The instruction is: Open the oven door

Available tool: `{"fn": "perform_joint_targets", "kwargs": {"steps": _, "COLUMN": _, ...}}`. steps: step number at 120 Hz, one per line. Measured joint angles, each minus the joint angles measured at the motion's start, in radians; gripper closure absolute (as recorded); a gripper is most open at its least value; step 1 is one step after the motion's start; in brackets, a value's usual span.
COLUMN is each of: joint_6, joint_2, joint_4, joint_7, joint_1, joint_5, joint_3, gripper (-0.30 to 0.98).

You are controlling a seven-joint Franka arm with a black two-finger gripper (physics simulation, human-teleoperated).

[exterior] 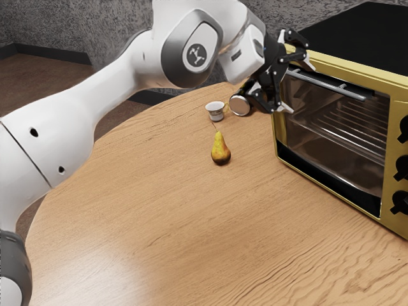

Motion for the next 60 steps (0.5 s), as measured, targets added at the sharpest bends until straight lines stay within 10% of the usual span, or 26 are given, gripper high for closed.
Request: {"fn": "perform_joint_targets", "kwargs": {"steps": 60, "joint_6": 0.059, "joint_2": 0.057, "joint_4": 0.014, "joint_7": -0.009, "joint_1": -0.011, "joint_5": 0.028, "joint_3": 0.0, "gripper": -0.01}}
